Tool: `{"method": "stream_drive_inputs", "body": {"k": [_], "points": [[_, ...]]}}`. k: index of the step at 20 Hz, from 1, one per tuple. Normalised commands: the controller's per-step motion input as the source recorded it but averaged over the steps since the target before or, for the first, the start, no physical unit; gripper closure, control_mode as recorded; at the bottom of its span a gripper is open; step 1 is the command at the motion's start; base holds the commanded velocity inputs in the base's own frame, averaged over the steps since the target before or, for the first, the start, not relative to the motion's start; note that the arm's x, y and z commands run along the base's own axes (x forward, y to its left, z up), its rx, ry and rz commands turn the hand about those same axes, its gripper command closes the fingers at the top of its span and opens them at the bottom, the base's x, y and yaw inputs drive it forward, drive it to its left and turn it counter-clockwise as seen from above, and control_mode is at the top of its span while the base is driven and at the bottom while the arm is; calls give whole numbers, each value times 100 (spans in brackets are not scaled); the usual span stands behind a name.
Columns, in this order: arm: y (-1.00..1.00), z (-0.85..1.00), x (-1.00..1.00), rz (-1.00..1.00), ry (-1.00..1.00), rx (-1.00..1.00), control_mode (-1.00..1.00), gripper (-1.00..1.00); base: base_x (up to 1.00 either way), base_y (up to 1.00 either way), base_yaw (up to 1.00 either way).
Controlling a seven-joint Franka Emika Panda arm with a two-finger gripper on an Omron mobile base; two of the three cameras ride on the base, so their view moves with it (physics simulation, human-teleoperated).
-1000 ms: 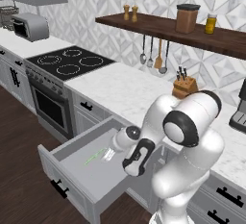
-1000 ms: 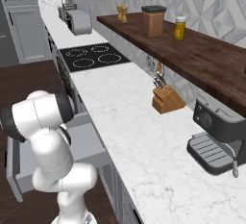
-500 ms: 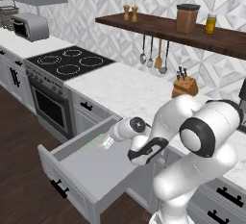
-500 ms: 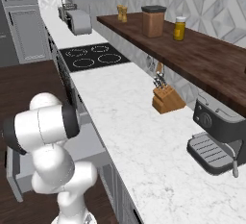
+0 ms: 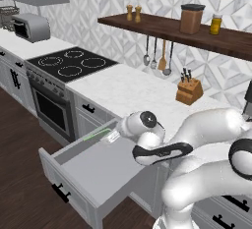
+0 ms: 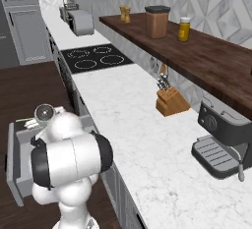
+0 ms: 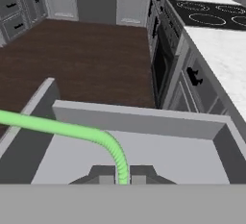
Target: Take a straw from the drawer in front and place it inside the glass cup on the dining counter.
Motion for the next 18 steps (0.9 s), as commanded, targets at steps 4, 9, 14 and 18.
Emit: {"method": "stream_drive_inputs", "body": {"k": [4,9,14,18], "points": [[7,100,13,-13,10,-3,-100,100,0,0,0],[-2,100,-5,-15,4,-15,-100,100,0,0,0],[-30,65,-73,-17,0,-17,-100,100,0,0,0],[-48,7,-64,-15,1,-11,-100,100,0,0,0]]}}
